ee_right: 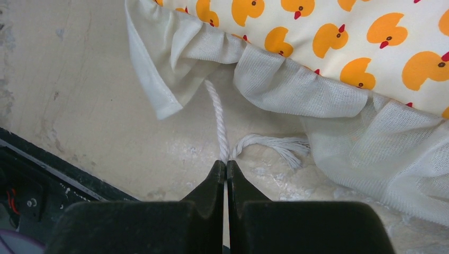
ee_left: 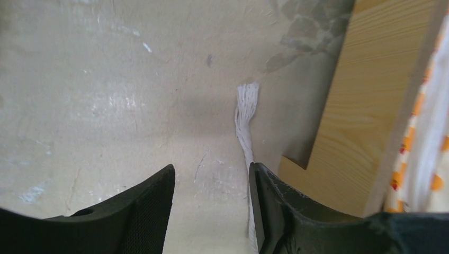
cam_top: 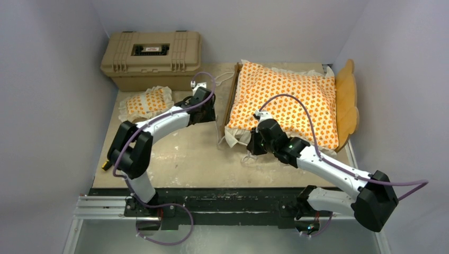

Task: Set up the pet bed
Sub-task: Tie the ropes to the bed frame.

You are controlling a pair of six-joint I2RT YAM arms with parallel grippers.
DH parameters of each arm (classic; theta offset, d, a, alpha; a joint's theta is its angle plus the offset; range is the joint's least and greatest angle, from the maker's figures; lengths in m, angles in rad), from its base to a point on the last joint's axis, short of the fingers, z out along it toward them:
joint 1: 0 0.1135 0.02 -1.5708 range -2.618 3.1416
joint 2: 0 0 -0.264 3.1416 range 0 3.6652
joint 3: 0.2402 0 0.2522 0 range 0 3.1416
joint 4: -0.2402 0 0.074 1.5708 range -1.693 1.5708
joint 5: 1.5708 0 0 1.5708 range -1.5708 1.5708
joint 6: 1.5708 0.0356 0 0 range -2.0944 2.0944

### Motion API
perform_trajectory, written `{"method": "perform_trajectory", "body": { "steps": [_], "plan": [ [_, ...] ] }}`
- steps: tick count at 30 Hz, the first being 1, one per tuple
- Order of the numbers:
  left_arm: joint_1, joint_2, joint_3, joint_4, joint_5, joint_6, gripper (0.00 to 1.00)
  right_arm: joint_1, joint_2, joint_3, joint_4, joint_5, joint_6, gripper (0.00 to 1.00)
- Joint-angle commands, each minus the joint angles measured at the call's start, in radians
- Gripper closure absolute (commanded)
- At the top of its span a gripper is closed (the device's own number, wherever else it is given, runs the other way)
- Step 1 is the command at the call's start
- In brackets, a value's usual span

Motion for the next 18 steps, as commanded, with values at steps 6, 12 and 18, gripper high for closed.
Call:
{"method": "perform_trajectory", "body": {
  "steps": [6,12,18],
  "plan": [
    [-0.036,0.203,0.151,-0.064,-0.099,-0.186,0.47,-0.002,0.0,0.004,0.065,-0.016,-0.013,1.0],
    [-0.053,0.298,0.196,-0.058,-0.173,-0.212,0.47,-0.002,-0.009,0.0,0.072,-0.023,-0.018,1.0],
    [-0.072,0.351,0.178,-0.029,-0.197,-0.224,0.51,-0.002,-0.02,0.001,0.064,-0.024,-0.017,1.0]
  ]
}}
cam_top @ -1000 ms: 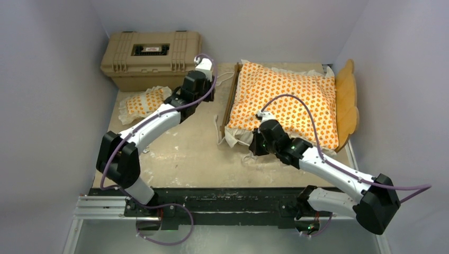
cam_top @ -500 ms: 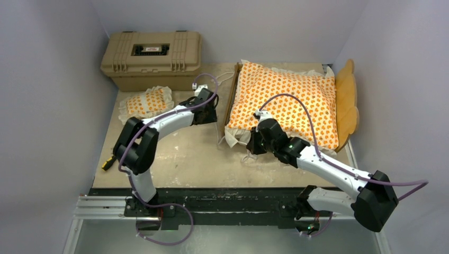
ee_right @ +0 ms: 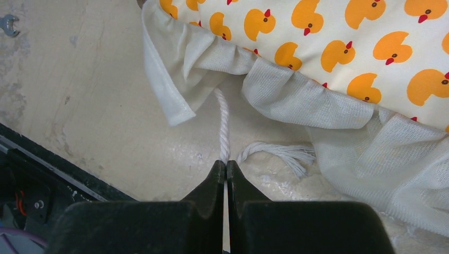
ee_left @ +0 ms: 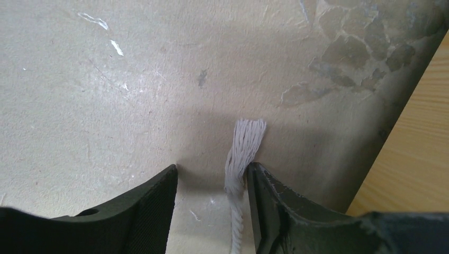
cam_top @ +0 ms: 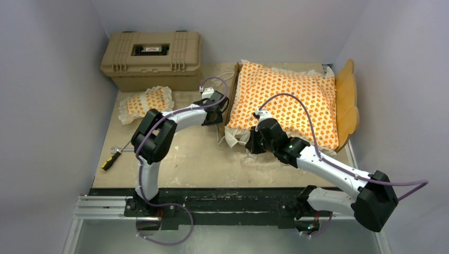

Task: Set up the pet bed
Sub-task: Tie the ropes to the bed frame.

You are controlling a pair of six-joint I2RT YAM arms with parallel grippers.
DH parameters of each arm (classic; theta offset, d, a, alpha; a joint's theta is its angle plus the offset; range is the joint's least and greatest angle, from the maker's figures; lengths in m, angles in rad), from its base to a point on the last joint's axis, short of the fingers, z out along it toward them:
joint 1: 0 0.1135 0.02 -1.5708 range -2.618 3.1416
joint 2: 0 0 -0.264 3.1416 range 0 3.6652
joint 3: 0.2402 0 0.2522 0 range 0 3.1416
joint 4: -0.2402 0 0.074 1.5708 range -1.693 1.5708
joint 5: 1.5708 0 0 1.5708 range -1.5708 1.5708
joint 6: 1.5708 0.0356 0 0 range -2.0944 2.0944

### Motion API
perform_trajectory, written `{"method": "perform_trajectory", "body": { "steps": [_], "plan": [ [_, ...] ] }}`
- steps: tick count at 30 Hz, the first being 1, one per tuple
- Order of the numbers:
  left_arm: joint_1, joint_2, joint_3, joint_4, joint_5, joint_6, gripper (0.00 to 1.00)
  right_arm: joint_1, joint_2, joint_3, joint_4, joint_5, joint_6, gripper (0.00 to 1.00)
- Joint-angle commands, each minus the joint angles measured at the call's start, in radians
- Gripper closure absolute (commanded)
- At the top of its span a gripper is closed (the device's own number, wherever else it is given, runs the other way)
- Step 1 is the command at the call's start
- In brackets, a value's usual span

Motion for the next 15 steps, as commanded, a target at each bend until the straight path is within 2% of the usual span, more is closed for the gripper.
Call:
{"method": "perform_trajectory", "body": {
  "steps": [1,3,6,7,15],
  "plan": [
    [-0.016,0.05,0.008,0.019,-0.038,-0.033,0.54,-0.002,-0.024,0.001,0.021,-0.016,-0.01,1.0],
    [-0.022,0.063,0.005,0.029,-0.051,-0.033,0.65,-0.002,-0.033,0.002,0.013,-0.015,-0.007,1.0],
    [-0.021,0.085,0.011,0.038,-0.075,-0.02,0.95,-0.002,-0.051,0.0,-0.001,-0.017,0.004,1.0],
    [-0.022,0.089,0.02,0.034,-0.083,-0.008,1.0,-0.002,-0.056,0.0,-0.008,-0.017,0.008,1.0],
    [-0.021,-0.044,0.153,0.033,-0.27,0.21,1.0,-0.002,-0.093,-0.024,-0.08,-0.004,0.05,1.0]
  ]
}}
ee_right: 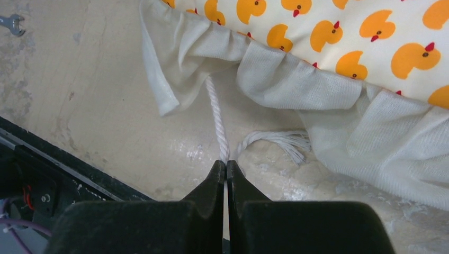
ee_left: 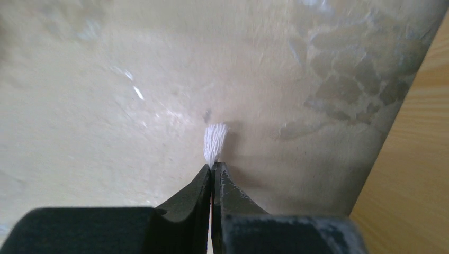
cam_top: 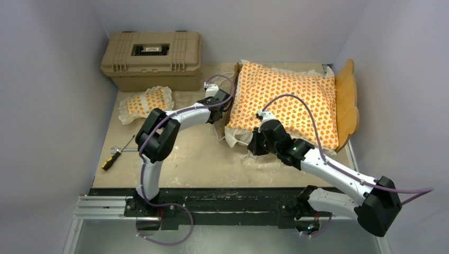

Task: Set up the pet bed
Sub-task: Tie the ropes to the bed frame.

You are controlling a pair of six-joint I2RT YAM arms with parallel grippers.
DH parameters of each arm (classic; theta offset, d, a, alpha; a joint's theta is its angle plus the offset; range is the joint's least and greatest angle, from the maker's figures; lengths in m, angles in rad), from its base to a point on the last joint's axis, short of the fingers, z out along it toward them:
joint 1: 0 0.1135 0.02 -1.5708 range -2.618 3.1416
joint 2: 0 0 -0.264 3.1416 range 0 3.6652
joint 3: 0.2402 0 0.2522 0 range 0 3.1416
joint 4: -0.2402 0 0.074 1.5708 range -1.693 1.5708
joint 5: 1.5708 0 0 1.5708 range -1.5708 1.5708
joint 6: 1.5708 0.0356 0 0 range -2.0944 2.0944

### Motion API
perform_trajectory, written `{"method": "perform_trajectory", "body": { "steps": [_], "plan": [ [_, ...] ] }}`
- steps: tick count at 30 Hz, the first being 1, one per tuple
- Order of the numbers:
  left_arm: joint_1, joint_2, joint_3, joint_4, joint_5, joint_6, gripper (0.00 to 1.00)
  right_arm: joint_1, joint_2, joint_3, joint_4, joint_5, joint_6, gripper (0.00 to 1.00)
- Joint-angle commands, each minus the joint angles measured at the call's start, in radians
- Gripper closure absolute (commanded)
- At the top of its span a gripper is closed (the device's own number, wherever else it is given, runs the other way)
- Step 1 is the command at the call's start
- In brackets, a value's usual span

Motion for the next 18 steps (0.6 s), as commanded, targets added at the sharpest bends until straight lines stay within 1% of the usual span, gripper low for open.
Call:
{"method": "perform_trajectory", "body": {
  "steps": [1,3,6,11,14,18],
  "plan": [
    [0.005,-0.096,0.137,0.006,-0.151,0.165,1.0,-0.002,-0.05,-0.029,-0.044,-0.014,0.042,1.0],
    [0.005,-0.104,0.217,-0.016,-0.174,0.207,1.0,-0.002,-0.047,-0.032,-0.062,-0.021,0.056,1.0],
    [0.005,-0.118,0.317,-0.006,-0.18,0.265,1.0,-0.002,-0.023,-0.043,-0.069,-0.029,0.059,1.0],
    [0.004,-0.139,0.466,-0.052,-0.159,0.294,1.0,0.0,0.045,-0.056,-0.057,-0.051,0.048,1.0],
    [-0.005,-0.186,0.482,-0.069,-0.131,0.295,1.0,0.0,0.064,-0.061,-0.047,-0.046,0.041,1.0],
    [-0.009,-0.207,0.458,-0.019,-0.151,0.336,1.0,0.001,0.091,-0.067,-0.022,-0.063,0.03,1.0]
  ]
}}
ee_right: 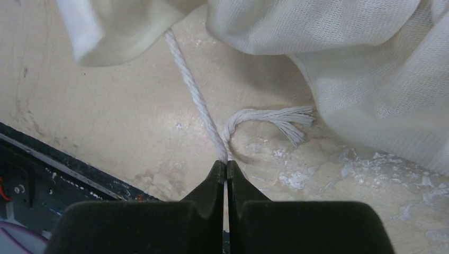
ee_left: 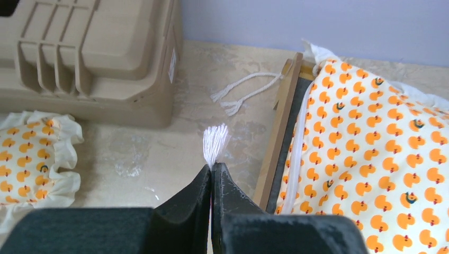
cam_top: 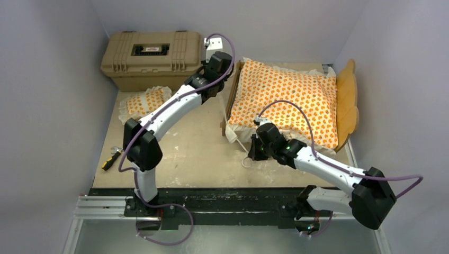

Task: Set up the pet bed
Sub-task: Tie the ropes to the bed frame.

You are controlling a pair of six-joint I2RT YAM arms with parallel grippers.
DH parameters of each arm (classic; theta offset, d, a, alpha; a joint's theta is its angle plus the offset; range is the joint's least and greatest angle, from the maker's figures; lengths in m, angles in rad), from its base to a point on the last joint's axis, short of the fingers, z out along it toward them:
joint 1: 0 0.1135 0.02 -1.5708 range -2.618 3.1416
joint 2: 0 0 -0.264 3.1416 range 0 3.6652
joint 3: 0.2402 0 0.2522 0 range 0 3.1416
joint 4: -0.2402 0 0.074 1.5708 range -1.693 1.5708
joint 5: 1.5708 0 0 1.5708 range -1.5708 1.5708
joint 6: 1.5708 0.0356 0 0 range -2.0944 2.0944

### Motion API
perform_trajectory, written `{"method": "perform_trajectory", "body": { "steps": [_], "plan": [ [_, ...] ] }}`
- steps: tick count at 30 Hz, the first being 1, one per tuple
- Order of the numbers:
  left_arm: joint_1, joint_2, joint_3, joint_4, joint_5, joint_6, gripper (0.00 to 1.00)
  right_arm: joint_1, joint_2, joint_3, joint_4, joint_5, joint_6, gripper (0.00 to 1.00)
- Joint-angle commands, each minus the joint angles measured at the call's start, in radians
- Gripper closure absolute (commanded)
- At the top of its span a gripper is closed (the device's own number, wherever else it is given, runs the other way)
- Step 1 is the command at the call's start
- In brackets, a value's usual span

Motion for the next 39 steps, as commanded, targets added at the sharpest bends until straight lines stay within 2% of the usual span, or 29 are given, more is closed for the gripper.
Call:
{"method": "perform_trajectory", "body": {
  "steps": [1,10,15,22,23,24,30,33,34,37,39],
  "plan": [
    [0.009,-0.04,0.024,0.088,-0.052,0.079,1.0,0.003,0.028,-0.018,0.006,-0.027,-0.017,1.0],
    [0.019,0.112,0.134,0.221,-0.102,0.162,1.0,0.053,0.111,-0.039,0.037,-0.028,-0.015,1.0],
    [0.08,0.142,0.13,0.171,-0.102,0.101,1.0,0.088,0.148,-0.055,0.054,-0.033,-0.018,1.0],
    [0.085,0.002,-0.081,0.219,-0.044,0.072,1.0,0.116,0.125,-0.005,0.101,-0.072,-0.052,1.0],
    [0.086,-0.021,-0.122,0.236,-0.051,0.072,0.99,0.116,0.117,0.01,0.111,-0.078,-0.058,1.0],
    [0.089,-0.041,-0.157,0.247,-0.059,0.073,0.93,0.117,0.112,0.023,0.115,-0.08,-0.065,0.99],
    [0.112,-0.099,-0.212,0.188,-0.075,0.089,0.46,0.115,0.062,0.151,0.037,-0.022,-0.098,0.56],
    [0.109,-0.162,-0.233,0.139,-0.039,0.091,0.26,0.109,0.021,0.221,-0.028,0.123,-0.117,0.34],
    [0.104,-0.186,-0.244,0.118,-0.006,0.083,0.22,0.099,0.015,0.244,-0.053,0.169,-0.122,0.28],
    [0.064,-0.263,-0.293,0.05,0.066,0.045,0.16,0.025,0.003,0.303,-0.117,0.275,-0.134,0.18],
    [0.032,-0.307,-0.345,0.009,0.133,0.004,0.15,-0.017,-0.013,0.325,-0.136,0.367,-0.135,0.17]
  ]
}}
